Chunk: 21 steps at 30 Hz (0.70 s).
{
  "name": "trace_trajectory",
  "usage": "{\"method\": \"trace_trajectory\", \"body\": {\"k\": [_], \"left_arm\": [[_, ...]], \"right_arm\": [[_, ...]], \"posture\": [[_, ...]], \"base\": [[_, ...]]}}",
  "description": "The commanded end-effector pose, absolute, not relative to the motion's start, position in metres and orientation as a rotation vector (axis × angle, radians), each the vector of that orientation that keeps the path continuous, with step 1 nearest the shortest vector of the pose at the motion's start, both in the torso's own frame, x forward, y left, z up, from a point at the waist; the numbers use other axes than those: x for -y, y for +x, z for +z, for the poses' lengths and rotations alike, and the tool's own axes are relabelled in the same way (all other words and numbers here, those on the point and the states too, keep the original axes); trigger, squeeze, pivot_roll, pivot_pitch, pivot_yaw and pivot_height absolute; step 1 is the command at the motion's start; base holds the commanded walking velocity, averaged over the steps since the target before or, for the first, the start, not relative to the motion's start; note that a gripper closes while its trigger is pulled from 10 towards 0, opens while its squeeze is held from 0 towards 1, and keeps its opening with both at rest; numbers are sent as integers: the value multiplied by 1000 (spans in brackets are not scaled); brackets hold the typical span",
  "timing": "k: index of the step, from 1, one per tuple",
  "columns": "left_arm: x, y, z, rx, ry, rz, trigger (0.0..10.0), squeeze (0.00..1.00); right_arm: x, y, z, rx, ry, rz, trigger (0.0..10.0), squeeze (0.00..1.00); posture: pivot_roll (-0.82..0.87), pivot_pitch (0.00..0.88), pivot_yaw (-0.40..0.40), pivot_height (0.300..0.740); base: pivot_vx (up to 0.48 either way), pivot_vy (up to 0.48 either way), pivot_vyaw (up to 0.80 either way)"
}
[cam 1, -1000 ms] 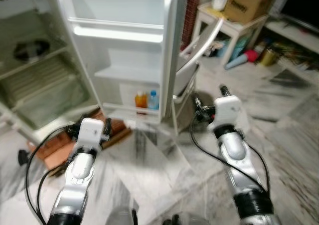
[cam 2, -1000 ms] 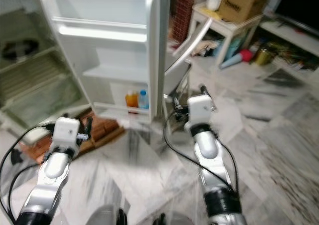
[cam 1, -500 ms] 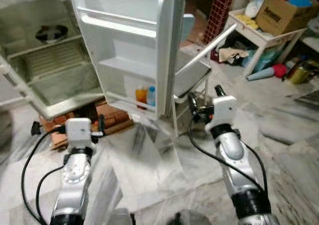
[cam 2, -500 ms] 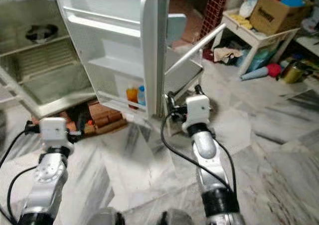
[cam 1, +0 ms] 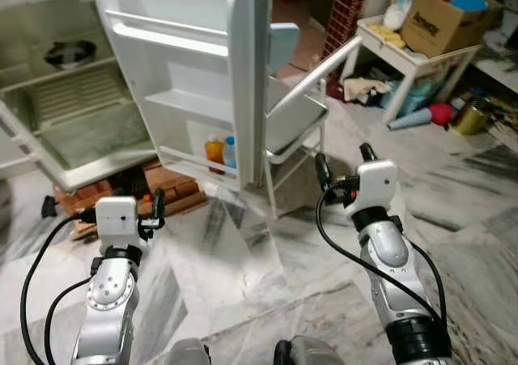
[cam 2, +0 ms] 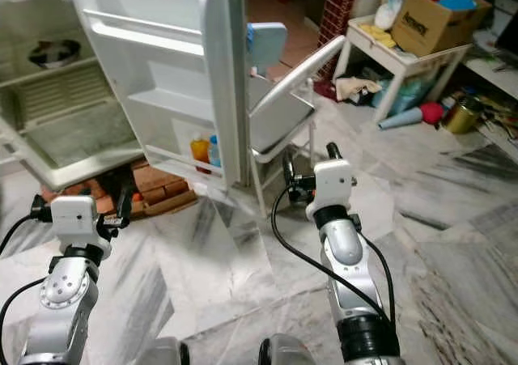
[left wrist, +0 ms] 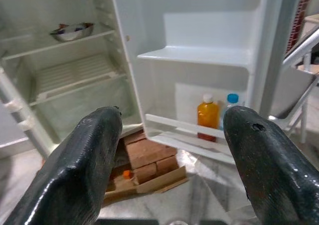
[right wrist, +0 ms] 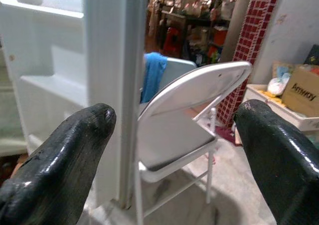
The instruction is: Restocking fridge
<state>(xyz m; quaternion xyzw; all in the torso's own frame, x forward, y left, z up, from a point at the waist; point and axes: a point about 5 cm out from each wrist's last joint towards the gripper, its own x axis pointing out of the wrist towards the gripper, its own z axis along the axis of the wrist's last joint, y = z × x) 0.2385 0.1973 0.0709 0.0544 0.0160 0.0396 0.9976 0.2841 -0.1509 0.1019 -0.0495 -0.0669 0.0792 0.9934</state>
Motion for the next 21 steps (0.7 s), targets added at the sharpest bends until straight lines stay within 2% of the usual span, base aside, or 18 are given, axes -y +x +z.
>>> {"method": "trace_trajectory", "body": {"k": [1,4,9,14,21], "left_arm": [[-191,239,72,-18,115,76,10000,0],[-184,241,74,-8,115,52,10000,0],[-183,244,76,-5,118,44,10000,0],[-184,245,77,-2,118,48,10000,0],[-182,244,76,-3,131,42,10000,0]], "right_arm": [[147,284,107,150,-100,182,10000,0],[145,285,109,160,-104,194,10000,0],[150,291,112,163,-108,175,10000,0],[151,289,112,162,-104,163,10000,0],[148,287,110,157,-96,166,10000,0]], "posture": [[40,100,-6,740],[39,98,-6,740],[38,102,-1,740],[37,107,1,740],[38,112,4,740]], "base": [[0,0,800],[0,0,800],[263,0,720],[304,0,0],[466,0,0]]}}
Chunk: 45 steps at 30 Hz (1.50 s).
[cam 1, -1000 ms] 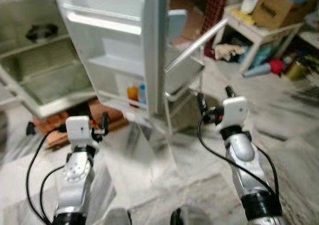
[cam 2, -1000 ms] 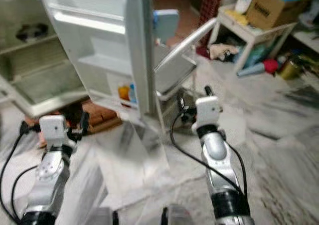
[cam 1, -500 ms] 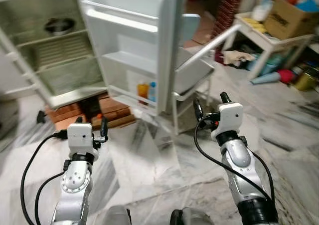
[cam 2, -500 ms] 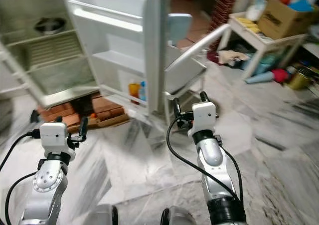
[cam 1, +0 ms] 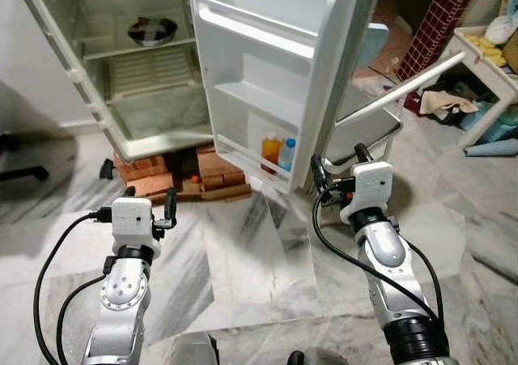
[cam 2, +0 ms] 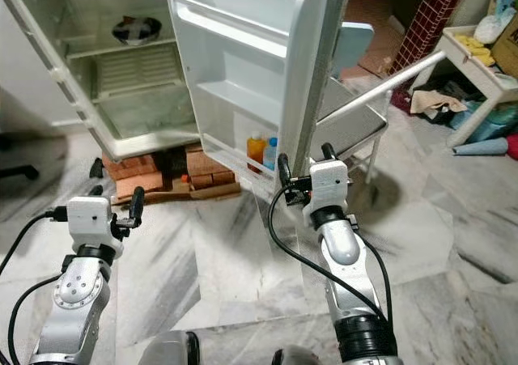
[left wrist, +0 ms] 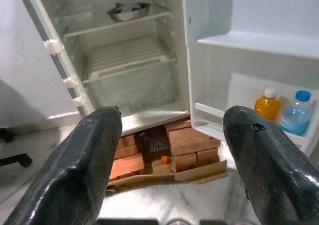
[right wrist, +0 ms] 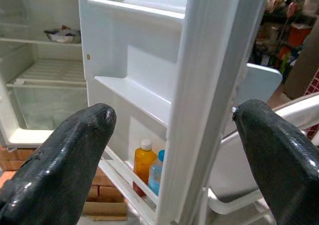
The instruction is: Restocking fridge
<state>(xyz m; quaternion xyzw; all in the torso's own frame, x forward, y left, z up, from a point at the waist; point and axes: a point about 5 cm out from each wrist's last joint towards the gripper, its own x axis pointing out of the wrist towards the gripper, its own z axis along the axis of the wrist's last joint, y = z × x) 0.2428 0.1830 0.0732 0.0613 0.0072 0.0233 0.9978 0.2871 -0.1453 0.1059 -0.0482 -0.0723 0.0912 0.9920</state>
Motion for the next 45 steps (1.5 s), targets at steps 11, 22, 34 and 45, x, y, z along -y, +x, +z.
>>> {"method": "trace_trajectory", "body": {"k": [11,22,34,45], "left_arm": [[-183,248,74,-20,169,65,10000,0],[-184,250,74,-24,177,103,10000,0],[-189,252,71,-54,114,158,10000,0],[-191,248,68,-86,112,175,10000,0]], "right_arm": [[150,290,110,154,-107,156,10000,0],[146,292,113,171,-130,190,10000,0],[148,310,124,200,-148,206,10000,0],[148,328,136,221,-141,185,10000,0]], "posture": [[38,115,3,740],[41,110,2,740],[51,111,2,740],[73,111,-8,740]], "base": [[399,-163,0],[327,-285,73],[0,0,800],[0,0,291]]}}
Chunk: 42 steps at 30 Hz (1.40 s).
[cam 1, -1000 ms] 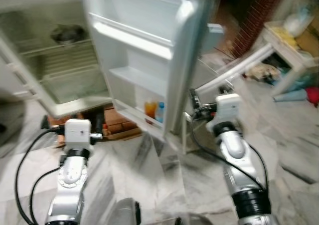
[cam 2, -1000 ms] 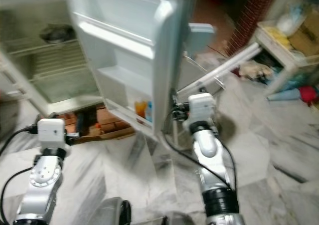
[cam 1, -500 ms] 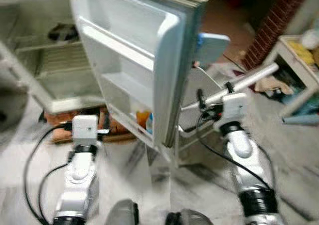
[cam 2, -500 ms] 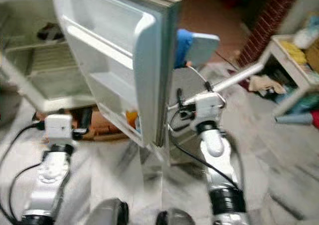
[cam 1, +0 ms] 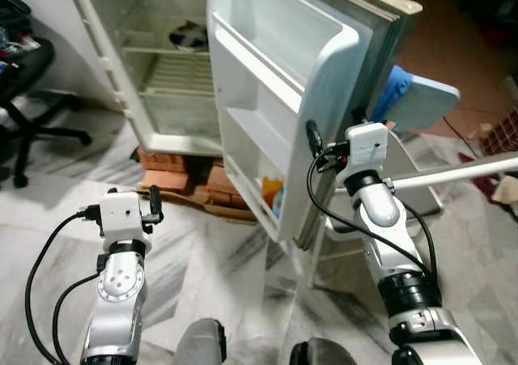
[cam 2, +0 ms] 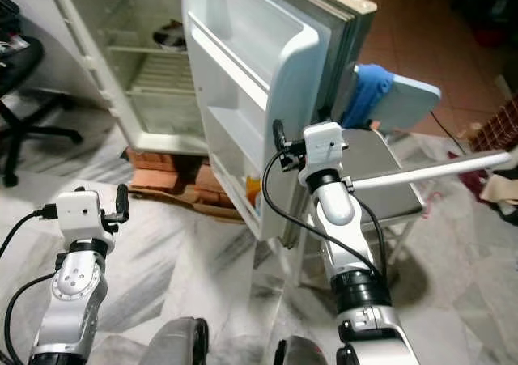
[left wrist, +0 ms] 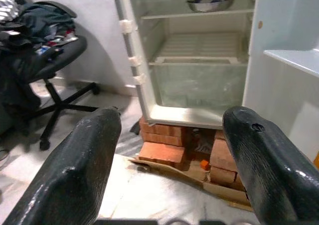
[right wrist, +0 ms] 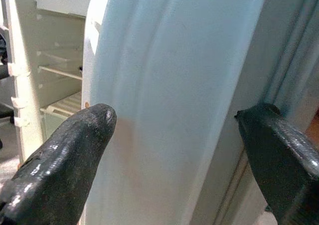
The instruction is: Restocking fridge
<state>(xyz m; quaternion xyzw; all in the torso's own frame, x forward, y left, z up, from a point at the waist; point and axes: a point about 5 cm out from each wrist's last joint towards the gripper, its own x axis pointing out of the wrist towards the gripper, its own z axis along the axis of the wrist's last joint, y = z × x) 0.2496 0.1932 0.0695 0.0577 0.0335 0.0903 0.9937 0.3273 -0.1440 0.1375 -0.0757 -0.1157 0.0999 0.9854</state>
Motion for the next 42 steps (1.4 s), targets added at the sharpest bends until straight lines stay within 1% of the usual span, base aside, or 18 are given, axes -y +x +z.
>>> {"method": "trace_trajectory", "body": {"k": [1,3,6,8,11,16,19,22,23,25,26,27,30,34,35,38,40,42], "left_arm": [[-191,247,66,-99,108,173,10000,0],[-191,244,63,-122,89,155,10000,0],[-191,238,55,-170,87,127,10000,0],[-191,238,55,-170,87,127,10000,0],[-191,239,54,-175,93,126,10000,0],[-191,239,54,-174,93,127,10000,0],[-192,238,54,-180,90,123,10000,0],[-192,238,55,-185,88,117,10000,0],[-192,238,54,-187,90,114,10000,0],[-192,238,54,-188,91,113,10000,0],[-192,238,54,-189,91,113,10000,0],[-193,238,54,-190,90,112,10000,0],[-193,238,54,-191,90,112,10000,0],[-193,238,54,-192,89,112,10000,0],[-194,238,54,-193,90,110,10000,0],[-194,238,54,-196,92,103,10000,0],[-194,239,54,-198,95,100,10000,0],[-194,239,54,-198,96,98,10000,0]], "right_arm": [[147,329,136,219,-132,184,10000,0],[146,331,137,218,-107,194,10000,0],[144,342,147,221,-41,208,10000,0],[144,342,147,221,-41,208,10000,0],[146,352,157,219,28,192,10000,0],[146,353,155,203,39,208,10000,0],[146,356,147,134,129,222,10000,0],[124,353,150,105,295,421,10000,0],[105,342,157,89,426,635,10000,0],[95,331,163,97,464,771,10000,0],[89,319,167,89,501,889,10000,0],[83,299,168,58,537,1055,10000,0],[82,291,165,33,538,1108,10000,0],[87,285,149,-23,475,1129,10000,0],[93,286,134,-72,403,1092,10000,0],[102,283,120,-150,320,1090,10000,0],[113,277,99,-289,131,1102,10000,0],[120,274,91,-348,54,1109,10000,0]], "posture": [[74,111,-8,740],[76,112,-8,740],[78,111,-3,740],[78,111,-3,740],[88,106,-9,740],[88,106,-10,740],[89,106,-4,740],[91,106,-1,740],[90,106,-1,740],[88,109,0,740],[86,111,1,740],[87,112,1,740],[87,113,1,740],[86,116,5,740],[83,117,9,740],[83,118,10,740],[81,119,13,740],[82,120,13,740]], "base": [[0,0,0],[0,0,0],[0,0,0],[0,0,0],[0,0,0],[0,0,0],[0,0,0],[0,0,0],[0,0,0],[0,0,0],[0,0,0],[0,0,0],[0,0,0],[0,0,0],[0,0,0],[0,0,0],[0,0,0],[0,0,0]]}}
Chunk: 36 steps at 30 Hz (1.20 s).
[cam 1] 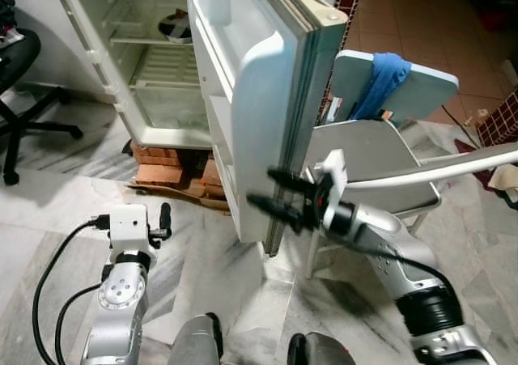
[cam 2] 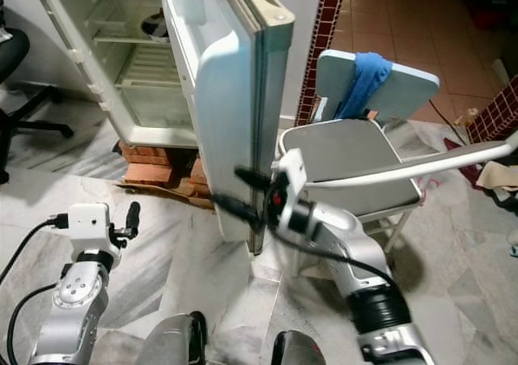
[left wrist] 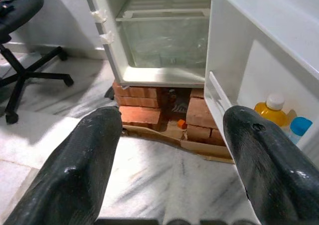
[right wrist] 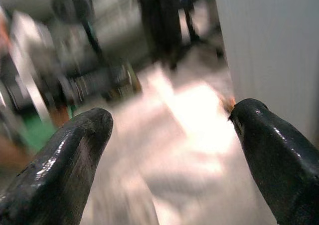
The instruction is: Restocking fridge
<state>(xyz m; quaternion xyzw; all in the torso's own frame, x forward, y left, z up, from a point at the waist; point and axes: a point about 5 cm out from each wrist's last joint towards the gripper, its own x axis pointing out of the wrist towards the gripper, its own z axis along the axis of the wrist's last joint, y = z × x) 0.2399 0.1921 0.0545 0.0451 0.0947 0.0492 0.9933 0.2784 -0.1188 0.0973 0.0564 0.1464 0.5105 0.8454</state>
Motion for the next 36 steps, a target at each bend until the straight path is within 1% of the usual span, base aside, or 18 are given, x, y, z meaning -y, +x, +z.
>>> {"method": "trace_trajectory", "body": {"k": [1,4,8,11,14,15,16,18,20,21,23,25,26,29,32,33,34,36], "left_arm": [[-194,239,54,-198,97,98,10000,0],[-194,239,54,-200,98,97,10000,0],[-194,240,54,-202,98,96,10000,0],[-193,240,53,-206,99,91,10000,0],[-192,240,53,-207,100,88,10000,0],[-192,240,53,-207,101,87,10000,0],[-192,240,53,-207,101,87,10000,0],[-192,241,53,-208,100,86,10000,0],[-192,241,53,-208,100,86,10000,0],[-192,241,53,-208,99,85,10000,0],[-192,241,53,-209,98,85,10000,0],[-191,241,53,-209,97,85,10000,0],[-191,241,52,-211,95,85,10000,0],[-191,242,52,-212,95,81,10000,0],[-190,243,52,-213,95,77,10000,0],[-190,243,52,-213,95,77,10000,0],[-190,243,52,-213,95,77,10000,0],[-191,243,53,-208,96,79,10000,0]], "right_arm": [[124,274,89,-370,23,1115,10000,0],[138,276,87,-424,-56,1103,10000,0],[144,283,86,-412,-117,1062,10000,0],[144,309,100,-246,-213,872,10000,0],[132,326,129,-65,-103,738,10000,0],[121,326,143,1,-6,741,10000,0],[121,326,143,1,-6,741,10000,0],[95,313,158,57,113,882,10000,0],[91,310,159,62,127,908,10000,0],[80,300,164,56,233,1004,10000,0],[70,283,169,37,331,1158,10000,0],[66,266,173,14,392,1314,10000,0],[66,261,170,5,386,1337,10000,0],[72,273,152,-33,289,1202,10000,0],[85,292,131,-69,226,982,10000,0],[85,292,131,-69,226,982,10000,0],[88,295,127,-76,209,932,10000,0],[102,303,115,-75,131,758,10000,0]], "posture": [[83,120,13,740],[82,121,14,740],[82,120,14,740],[80,120,13,740],[83,120,13,740],[84,121,12,740],[84,121,12,740],[86,121,10,740],[85,121,9,740],[86,121,8,740],[85,121,7,740],[82,120,6,740],[82,120,6,740],[78,118,6,740],[77,118,7,740],[77,118,7,740],[77,118,7,740],[81,115,8,740]], "base": [[0,0,0],[0,0,0],[0,0,0],[0,0,0],[0,0,0],[0,0,0],[0,0,0],[0,0,0],[0,0,0],[0,0,0],[0,0,0],[0,0,0],[0,0,0],[0,0,0],[0,0,0],[0,0,0],[0,0,0],[0,0,0]]}}
